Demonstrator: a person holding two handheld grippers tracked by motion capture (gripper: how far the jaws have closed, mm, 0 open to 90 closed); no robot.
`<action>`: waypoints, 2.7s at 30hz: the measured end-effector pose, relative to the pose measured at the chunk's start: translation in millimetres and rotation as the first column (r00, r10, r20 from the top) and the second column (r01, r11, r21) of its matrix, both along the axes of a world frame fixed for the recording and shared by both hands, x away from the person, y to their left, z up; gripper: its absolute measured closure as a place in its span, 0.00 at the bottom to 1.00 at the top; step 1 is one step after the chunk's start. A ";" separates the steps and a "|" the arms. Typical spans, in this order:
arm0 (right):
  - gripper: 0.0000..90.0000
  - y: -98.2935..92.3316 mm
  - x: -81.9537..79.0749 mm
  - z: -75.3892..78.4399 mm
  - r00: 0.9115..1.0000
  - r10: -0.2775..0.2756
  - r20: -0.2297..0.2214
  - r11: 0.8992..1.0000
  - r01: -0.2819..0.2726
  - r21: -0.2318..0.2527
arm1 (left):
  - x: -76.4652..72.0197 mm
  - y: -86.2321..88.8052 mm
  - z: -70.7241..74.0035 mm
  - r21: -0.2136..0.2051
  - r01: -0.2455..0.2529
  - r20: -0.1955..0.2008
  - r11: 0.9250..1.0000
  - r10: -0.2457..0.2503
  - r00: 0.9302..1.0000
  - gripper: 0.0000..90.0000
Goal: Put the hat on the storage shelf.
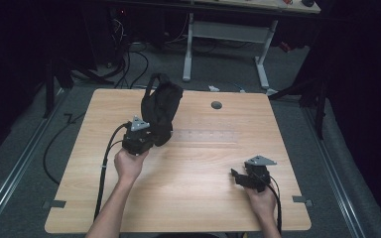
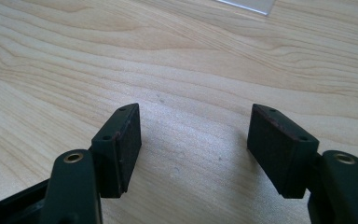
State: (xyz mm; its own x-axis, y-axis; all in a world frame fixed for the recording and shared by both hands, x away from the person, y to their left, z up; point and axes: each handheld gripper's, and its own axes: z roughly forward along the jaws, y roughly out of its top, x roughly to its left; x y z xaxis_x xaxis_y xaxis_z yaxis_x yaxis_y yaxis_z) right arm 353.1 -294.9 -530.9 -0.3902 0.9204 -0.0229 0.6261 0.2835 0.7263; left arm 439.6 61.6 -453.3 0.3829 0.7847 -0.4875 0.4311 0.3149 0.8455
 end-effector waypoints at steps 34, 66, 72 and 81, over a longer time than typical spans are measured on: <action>0.39 0.1 0.0 0.0 1.000 -0.001 0.000 1.000 0.001 0.001 | -20.8 25.8 9.9 -0.078 -0.024 -0.023 0.997 0.022 0.999 0.46; 0.39 0.3 -0.2 0.0 1.000 -0.003 -0.001 1.000 0.003 0.002 | -58.1 46.8 -4.5 -0.120 -0.038 -0.062 0.992 0.030 0.998 0.43; 0.39 0.4 -0.2 0.0 1.000 -0.004 -0.002 1.000 0.004 0.003 | -65.6 47.7 -12.0 -0.106 -0.040 -0.070 0.994 0.033 0.997 0.43; 0.39 0.4 -0.2 0.0 1.000 -0.004 -0.002 1.000 0.004 0.002 | -75.1 47.9 -25.8 -0.085 -0.051 -0.091 0.995 0.043 0.995 0.42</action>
State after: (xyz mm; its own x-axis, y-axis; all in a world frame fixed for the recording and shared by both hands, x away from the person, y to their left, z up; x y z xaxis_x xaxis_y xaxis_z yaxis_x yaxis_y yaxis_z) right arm 352.9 -294.5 -531.0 -0.3869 0.9219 -0.0200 0.6283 0.2794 0.7261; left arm 364.5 109.5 -479.1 0.2985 0.7540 -0.5851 0.4866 0.4071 0.7730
